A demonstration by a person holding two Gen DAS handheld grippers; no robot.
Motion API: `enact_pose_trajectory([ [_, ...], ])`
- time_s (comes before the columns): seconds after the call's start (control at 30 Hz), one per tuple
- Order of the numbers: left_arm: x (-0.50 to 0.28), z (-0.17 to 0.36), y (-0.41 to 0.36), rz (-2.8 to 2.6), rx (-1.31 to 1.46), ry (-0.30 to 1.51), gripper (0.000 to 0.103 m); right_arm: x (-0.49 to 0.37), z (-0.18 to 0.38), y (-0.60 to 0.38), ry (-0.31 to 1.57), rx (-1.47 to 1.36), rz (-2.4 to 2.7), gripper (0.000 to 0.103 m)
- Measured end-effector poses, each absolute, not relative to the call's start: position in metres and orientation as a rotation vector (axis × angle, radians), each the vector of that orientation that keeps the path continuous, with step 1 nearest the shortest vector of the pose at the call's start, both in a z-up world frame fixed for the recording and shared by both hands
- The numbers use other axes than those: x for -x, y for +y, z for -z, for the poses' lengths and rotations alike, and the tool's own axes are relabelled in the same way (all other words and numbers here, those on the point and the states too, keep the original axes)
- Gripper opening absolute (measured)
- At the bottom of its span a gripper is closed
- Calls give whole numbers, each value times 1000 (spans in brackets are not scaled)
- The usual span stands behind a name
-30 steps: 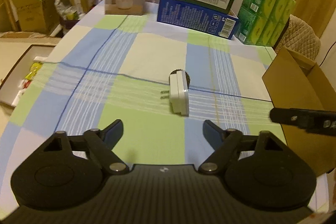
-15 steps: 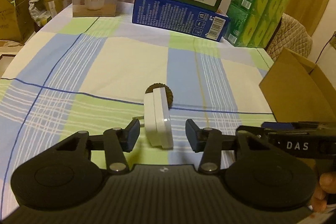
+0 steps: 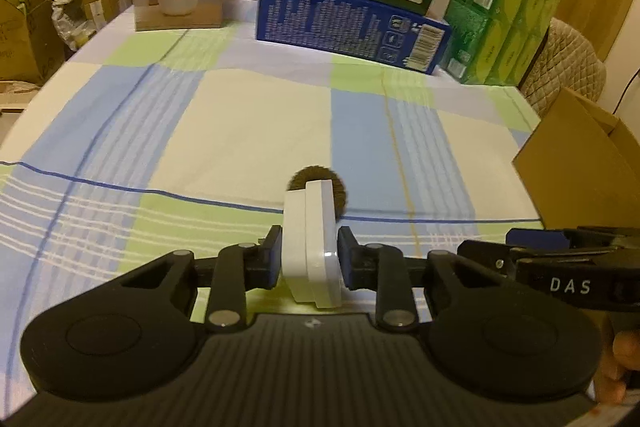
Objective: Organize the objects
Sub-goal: 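Grasp the white plug adapter with the left tool, then grasp the brown hair tie with the right tool while the left tool holds the adapter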
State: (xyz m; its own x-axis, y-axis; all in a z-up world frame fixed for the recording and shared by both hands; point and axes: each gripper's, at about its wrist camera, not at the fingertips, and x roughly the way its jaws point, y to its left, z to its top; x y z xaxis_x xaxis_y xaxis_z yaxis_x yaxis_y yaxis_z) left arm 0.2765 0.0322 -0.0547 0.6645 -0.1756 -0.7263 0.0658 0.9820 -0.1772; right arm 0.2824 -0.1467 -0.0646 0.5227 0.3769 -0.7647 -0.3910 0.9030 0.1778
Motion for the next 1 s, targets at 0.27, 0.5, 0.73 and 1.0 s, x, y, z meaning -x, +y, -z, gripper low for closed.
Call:
enact_pose_trajectory([
  [0.27, -274, 48, 73, 30, 165, 793, 23, -286, 66, -106, 870, 39, -606, 63],
  [0.5, -275, 53, 90, -1, 201, 788, 23, -296, 80, -68, 797, 113, -681, 63],
  [0.73, -276, 57, 90, 3, 205, 782, 23, -306, 98, -47, 771, 179, -686, 63],
  [1.0, -276, 58, 89, 5, 195, 778, 23, -305, 110, -31, 711, 266, -693, 43],
])
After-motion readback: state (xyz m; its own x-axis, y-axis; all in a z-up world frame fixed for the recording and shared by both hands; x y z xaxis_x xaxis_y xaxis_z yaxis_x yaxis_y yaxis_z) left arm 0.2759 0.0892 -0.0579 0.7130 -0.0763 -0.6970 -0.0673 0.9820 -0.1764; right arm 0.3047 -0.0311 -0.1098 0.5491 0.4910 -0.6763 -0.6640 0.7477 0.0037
